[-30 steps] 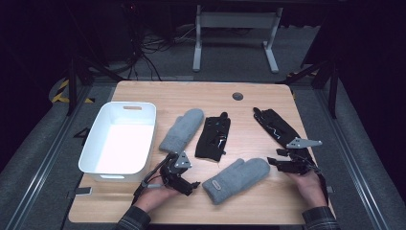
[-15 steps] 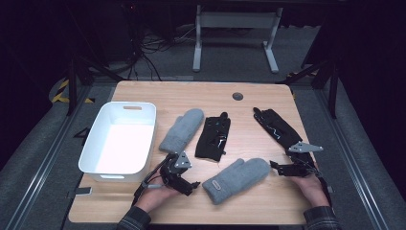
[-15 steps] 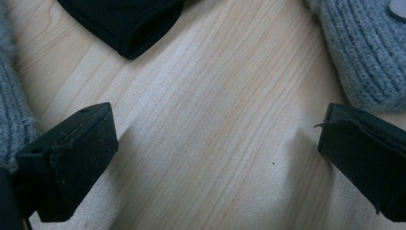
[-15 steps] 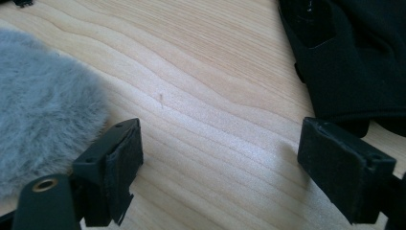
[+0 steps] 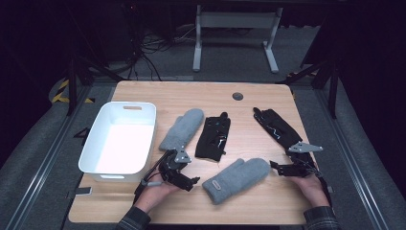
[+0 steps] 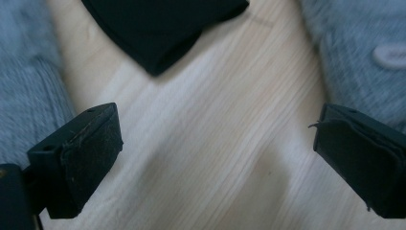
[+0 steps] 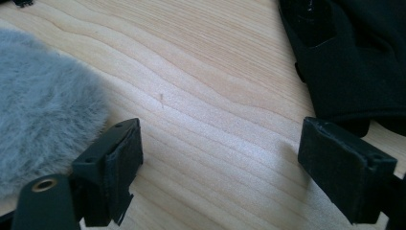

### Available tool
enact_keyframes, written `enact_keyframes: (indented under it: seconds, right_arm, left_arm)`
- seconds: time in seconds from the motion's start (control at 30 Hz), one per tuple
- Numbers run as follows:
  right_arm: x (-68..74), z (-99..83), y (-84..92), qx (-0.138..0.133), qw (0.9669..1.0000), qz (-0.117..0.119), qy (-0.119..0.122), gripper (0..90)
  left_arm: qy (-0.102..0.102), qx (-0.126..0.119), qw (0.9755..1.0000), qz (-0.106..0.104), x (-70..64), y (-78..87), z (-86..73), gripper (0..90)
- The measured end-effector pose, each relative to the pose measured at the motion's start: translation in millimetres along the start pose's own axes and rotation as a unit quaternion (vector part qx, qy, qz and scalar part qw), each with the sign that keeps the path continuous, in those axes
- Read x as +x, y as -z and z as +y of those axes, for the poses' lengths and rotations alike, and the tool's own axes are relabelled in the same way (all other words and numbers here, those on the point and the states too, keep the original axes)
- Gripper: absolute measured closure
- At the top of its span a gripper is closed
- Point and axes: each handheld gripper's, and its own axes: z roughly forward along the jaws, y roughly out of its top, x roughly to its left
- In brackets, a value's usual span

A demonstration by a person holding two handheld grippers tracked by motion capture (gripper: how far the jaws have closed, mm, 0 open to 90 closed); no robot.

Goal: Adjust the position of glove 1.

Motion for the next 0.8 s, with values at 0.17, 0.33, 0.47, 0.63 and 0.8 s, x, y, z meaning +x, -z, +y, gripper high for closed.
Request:
enact_keyframes:
  seconds: [0.17, 0.33, 0.47, 0.63, 0.8]
  right_arm:
    - [0.1, 0.0, 0.0, 0.0, 1.0, -0.001, 0.0, 16.0]
    - [0.1, 0.0, 0.0, 0.0, 1.0, 0.0, 0.0, 16.0]
    - [0.1, 0.0, 0.0, 0.0, 1.0, 0.0, -0.001, 16.0]
    - [0.0, 0.0, 0.0, 0.0, 1.0, 0.0, -0.001, 16.0]
    - [0.0, 0.0, 0.0, 0.0, 1.0, 0.0, -0.001, 16.0]
  left_arm:
    - [0.011, -0.005, 0.9999, 0.01, 4.3, 4.4, 14.6, 4.2]
    - [0.03, -0.006, 0.9992, 0.024, 14.0, 4.3, 27.8, 5.3]
    - [0.048, -0.014, 0.9976, 0.048, 24.5, 2.8, 38.6, 6.4]
    - [0.073, -0.016, 0.994, 0.08, 40.4, -5.7, 50.9, 8.4]
    - [0.095, -0.013, 0.9894, 0.11, 60.3, -14.3, 60.4, 8.5]
